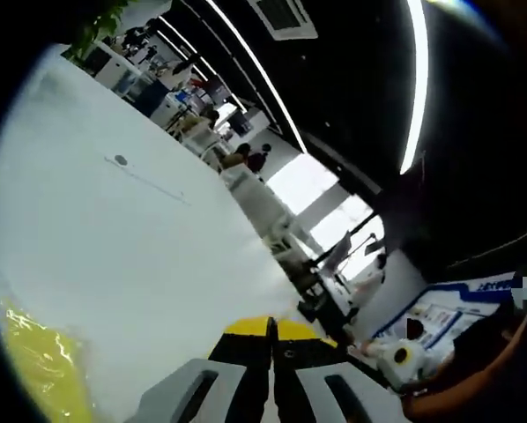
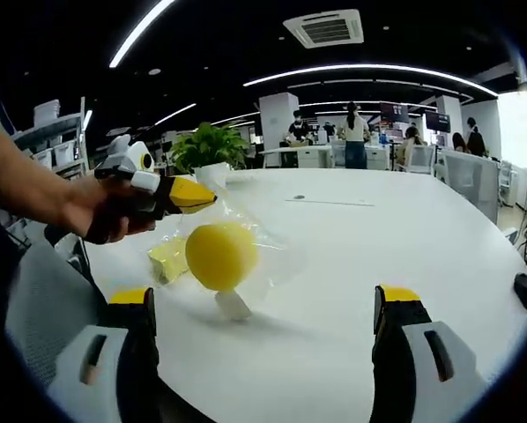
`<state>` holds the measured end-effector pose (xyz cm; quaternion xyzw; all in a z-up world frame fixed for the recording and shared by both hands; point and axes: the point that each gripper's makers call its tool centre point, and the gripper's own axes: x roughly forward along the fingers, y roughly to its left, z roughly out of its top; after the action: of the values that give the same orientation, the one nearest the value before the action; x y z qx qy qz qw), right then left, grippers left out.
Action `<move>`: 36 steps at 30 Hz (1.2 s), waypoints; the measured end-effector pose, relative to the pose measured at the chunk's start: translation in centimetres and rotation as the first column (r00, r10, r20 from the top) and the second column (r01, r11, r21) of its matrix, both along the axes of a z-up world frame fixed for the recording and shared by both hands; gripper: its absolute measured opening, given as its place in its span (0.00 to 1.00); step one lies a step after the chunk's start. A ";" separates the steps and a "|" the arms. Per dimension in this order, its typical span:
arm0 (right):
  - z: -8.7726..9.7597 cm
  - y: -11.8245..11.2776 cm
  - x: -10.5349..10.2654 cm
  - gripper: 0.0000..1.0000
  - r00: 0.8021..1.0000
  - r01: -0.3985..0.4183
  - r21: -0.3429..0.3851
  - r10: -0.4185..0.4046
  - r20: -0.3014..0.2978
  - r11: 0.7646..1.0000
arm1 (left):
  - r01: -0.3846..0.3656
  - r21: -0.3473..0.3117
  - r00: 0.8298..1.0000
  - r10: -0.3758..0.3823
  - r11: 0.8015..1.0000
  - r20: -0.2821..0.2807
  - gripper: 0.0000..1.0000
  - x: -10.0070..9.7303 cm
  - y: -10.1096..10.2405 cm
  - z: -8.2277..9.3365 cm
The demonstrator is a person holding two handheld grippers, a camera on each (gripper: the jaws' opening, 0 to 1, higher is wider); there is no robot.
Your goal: Compare the silicone blocks by pressing each to a similar depth, holding the contact briefly, and releasing to observe deformation and rebound differences across the visible hardness samples.
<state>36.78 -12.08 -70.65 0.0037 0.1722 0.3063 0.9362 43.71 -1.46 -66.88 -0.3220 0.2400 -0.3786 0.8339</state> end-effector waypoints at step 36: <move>-0.9 0.6 -0.3 0.97 0.999 -0.042 -0.027 0.041 -0.036 0.999 | -0.130 0.412 0.968 0.205 0.902 -0.146 0.00 4.0 2.9 -11.3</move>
<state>36.48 -11.45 -71.52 -0.0074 0.1931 0.3230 0.9265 47.69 1.46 -78.20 -0.1986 0.3600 -0.2167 0.8854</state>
